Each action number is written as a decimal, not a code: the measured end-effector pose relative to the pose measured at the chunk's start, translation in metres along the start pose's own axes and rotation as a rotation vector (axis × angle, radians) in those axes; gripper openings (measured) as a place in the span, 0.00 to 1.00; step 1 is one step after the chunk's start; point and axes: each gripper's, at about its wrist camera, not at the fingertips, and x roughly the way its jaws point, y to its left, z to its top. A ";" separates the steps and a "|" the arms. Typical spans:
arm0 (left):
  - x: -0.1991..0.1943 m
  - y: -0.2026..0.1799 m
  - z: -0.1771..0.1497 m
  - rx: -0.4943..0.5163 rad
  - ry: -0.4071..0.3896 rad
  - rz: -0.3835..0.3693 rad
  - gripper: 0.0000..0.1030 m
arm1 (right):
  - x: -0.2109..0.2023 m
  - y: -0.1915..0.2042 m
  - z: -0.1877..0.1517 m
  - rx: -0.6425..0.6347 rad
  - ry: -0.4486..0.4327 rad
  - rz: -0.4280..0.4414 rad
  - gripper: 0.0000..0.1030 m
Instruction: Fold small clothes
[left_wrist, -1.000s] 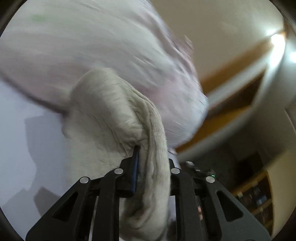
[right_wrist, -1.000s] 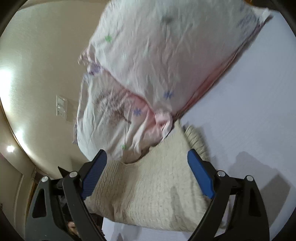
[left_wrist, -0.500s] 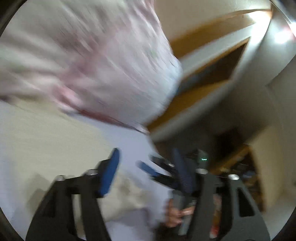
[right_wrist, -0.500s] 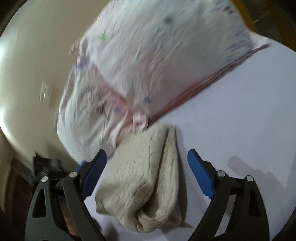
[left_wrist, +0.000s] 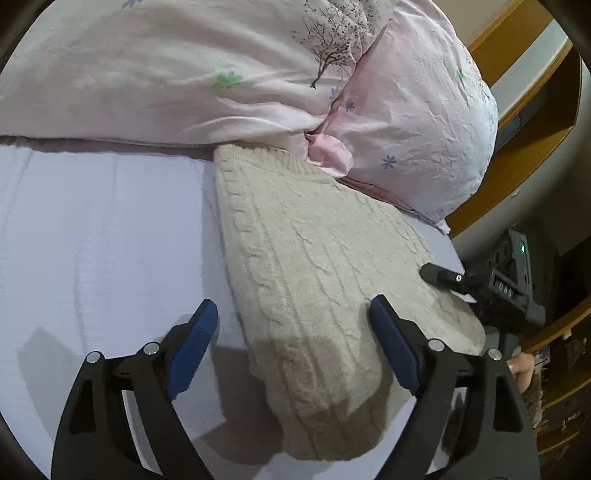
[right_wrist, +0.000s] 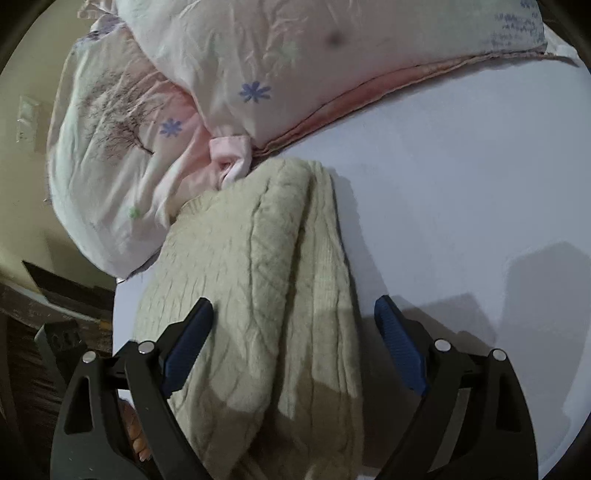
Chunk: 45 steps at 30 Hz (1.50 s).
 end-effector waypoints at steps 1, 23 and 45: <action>-0.003 0.003 -0.006 -0.012 0.010 -0.023 0.83 | 0.003 -0.001 -0.003 0.002 0.021 0.046 0.53; -0.131 0.026 -0.052 0.200 -0.246 0.153 0.66 | -0.036 0.123 -0.080 -0.378 -0.217 0.133 0.62; -0.096 0.003 -0.122 0.231 -0.090 0.400 0.92 | -0.033 0.109 -0.174 -0.398 -0.221 -0.183 0.98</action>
